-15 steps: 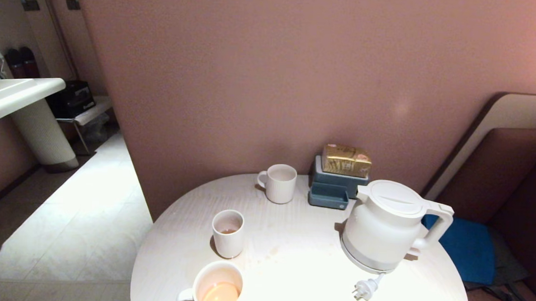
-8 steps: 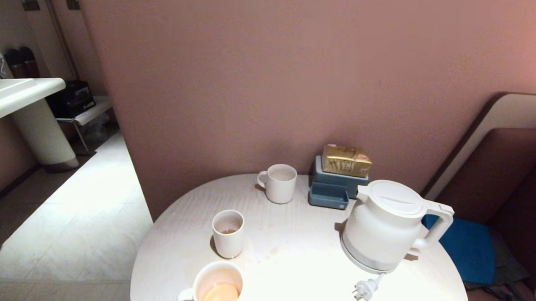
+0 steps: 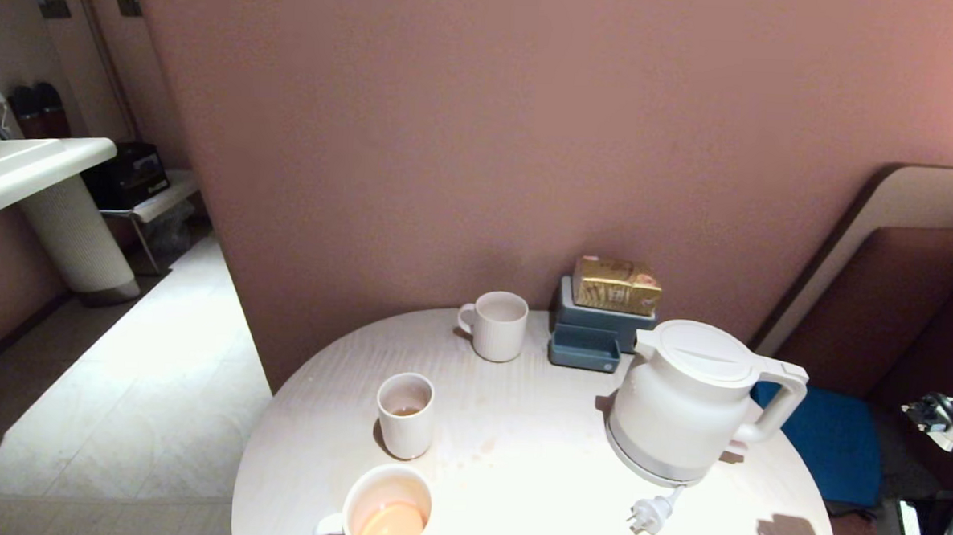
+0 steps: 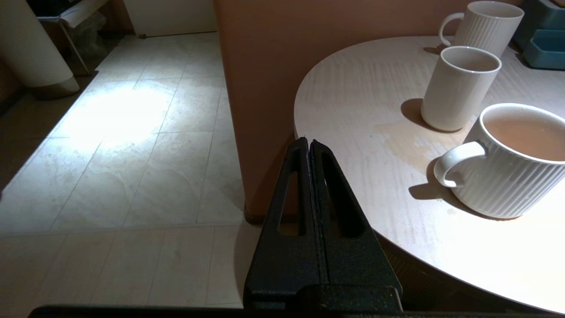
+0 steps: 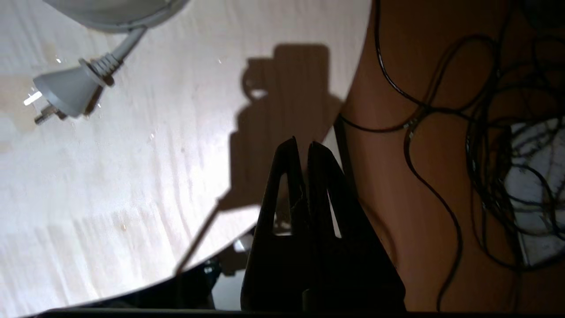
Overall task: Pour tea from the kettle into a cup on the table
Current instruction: Pick up the kettle
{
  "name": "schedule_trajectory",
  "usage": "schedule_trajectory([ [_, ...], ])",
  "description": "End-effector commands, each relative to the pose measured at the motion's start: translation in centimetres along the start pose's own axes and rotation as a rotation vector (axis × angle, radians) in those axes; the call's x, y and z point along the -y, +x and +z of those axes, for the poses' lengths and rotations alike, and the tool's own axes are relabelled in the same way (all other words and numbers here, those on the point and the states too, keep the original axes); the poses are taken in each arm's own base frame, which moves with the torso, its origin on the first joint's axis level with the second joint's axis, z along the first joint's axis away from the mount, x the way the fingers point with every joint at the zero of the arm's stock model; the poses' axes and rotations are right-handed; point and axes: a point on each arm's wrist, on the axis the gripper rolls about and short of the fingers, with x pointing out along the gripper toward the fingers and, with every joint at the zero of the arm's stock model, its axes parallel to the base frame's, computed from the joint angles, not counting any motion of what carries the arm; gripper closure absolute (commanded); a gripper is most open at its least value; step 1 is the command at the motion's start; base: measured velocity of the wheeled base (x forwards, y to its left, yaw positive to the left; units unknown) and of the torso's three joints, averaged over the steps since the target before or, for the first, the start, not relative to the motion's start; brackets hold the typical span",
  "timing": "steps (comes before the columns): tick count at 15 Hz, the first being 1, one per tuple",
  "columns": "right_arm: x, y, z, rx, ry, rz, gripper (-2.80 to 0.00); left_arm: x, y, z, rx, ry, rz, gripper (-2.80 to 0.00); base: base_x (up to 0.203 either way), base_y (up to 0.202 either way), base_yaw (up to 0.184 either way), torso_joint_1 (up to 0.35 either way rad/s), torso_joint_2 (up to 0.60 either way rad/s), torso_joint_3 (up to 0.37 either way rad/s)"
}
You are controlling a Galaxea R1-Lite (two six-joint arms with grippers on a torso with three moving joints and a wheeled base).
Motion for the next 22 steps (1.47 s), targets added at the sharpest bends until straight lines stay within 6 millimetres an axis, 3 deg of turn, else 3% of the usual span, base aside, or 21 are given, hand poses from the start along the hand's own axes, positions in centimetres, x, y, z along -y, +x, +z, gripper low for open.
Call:
schedule_trajectory([
  [1,-0.3,1.9,0.2,0.085,0.002,0.034,0.00,0.0,0.0,0.0,-0.001,0.000,0.000,0.00,0.000,0.000,0.000,0.000,0.00,0.000],
  [5,-0.7,3.5,0.9,0.280,0.001,0.130,0.00,0.0,0.0,0.0,0.000,0.000,0.000,0.00,0.000,0.000,0.000,0.000,0.00,0.000],
  [9,-0.7,4.0,2.8,0.309,0.046,0.127,0.00,0.0,0.0,0.0,-0.001,0.000,0.000,0.00,0.000,0.000,0.000,0.000,0.00,0.000],
  [12,-0.8,5.5,2.7,0.251,0.035,0.122,0.00,0.0,0.0,0.0,0.000,0.000,0.000,0.00,0.000,0.000,0.000,0.000,0.00,0.000],
  [13,-0.8,5.7,2.8,0.258,0.031,0.121,-2.80,0.0,0.0,0.0,-0.001,0.000,0.000,0.00,0.000,0.000,0.000,0.000,0.00,0.000],
  [22,0.2,8.5,4.6,0.324,-0.003,0.066,-2.80,0.0,0.0,0.0,-0.001,0.000,0.000,0.00,0.000,0.000,0.000,0.000,0.00,0.000],
])
